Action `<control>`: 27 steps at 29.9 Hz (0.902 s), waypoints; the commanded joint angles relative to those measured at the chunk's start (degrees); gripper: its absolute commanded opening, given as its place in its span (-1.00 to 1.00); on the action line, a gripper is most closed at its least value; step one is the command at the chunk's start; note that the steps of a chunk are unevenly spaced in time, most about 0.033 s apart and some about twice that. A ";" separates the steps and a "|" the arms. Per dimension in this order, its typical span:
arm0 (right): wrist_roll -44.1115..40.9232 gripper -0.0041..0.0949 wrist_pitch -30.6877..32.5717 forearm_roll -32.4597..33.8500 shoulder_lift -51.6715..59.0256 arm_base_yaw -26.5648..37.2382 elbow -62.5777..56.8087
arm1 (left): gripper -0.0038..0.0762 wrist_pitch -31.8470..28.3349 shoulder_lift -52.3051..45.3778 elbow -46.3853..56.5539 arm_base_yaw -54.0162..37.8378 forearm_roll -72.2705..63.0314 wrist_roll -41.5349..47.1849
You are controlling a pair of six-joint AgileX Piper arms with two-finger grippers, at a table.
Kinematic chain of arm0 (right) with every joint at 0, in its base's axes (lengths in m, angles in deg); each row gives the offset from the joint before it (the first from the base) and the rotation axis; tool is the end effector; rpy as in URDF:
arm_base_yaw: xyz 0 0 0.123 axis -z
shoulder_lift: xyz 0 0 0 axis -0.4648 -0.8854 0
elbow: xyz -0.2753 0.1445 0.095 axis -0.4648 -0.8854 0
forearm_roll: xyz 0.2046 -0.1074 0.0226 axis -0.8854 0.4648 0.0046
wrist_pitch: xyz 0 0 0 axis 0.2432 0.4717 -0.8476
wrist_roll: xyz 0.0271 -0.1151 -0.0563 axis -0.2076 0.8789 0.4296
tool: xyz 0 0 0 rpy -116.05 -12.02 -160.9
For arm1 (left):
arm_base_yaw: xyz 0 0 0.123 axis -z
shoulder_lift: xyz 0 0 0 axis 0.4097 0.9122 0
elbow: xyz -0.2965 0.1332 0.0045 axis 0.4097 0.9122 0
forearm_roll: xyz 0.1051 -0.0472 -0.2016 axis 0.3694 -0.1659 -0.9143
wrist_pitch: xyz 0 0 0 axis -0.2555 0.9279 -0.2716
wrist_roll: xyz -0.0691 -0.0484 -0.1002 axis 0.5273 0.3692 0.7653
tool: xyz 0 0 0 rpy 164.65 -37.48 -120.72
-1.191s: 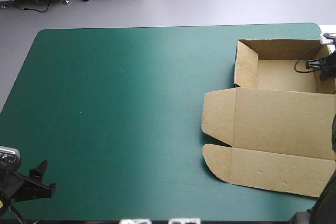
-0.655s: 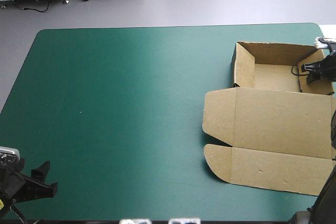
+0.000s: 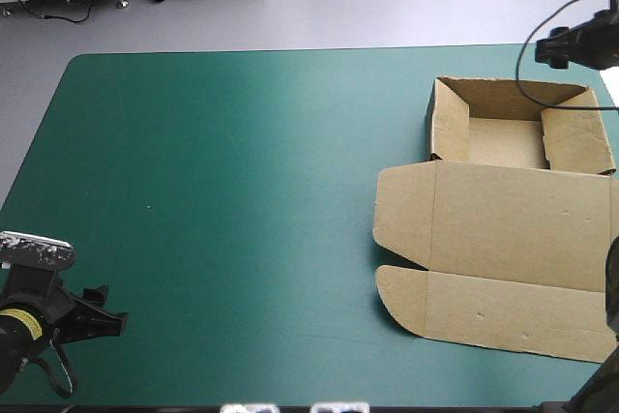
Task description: Fold the box
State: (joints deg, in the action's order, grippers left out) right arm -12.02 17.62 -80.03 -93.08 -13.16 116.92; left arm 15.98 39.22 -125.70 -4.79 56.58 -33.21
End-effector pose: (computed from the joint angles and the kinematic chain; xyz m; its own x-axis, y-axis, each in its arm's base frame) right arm 0.3974 -0.0549 0.4540 -0.6770 -0.0586 -0.7336 -0.1731 0.9815 0.0813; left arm 0.0481 0.0159 0.3363 -0.7436 0.1521 -0.6510 0.1021 0.9882 0.1142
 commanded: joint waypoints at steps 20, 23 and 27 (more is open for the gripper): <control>-5.31 0.10 -2.06 12.92 42.90 -20.50 -53.21 | 0.15 -6.14 1.55 -1.25 0.20 -0.17 -0.94; -5.71 0.10 -4.14 12.92 48.82 -20.50 -59.46 | 0.15 -7.01 1.55 -1.25 0.20 -1.84 -1.39; -5.71 0.10 -8.94 12.87 55.77 -20.50 -67.81 | 0.15 -7.16 1.55 -1.25 0.20 -2.55 -1.39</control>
State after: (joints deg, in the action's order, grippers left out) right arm -17.61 13.77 -66.84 -41.57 -33.63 51.98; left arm 12.00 40.05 -125.70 -4.79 54.08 -34.66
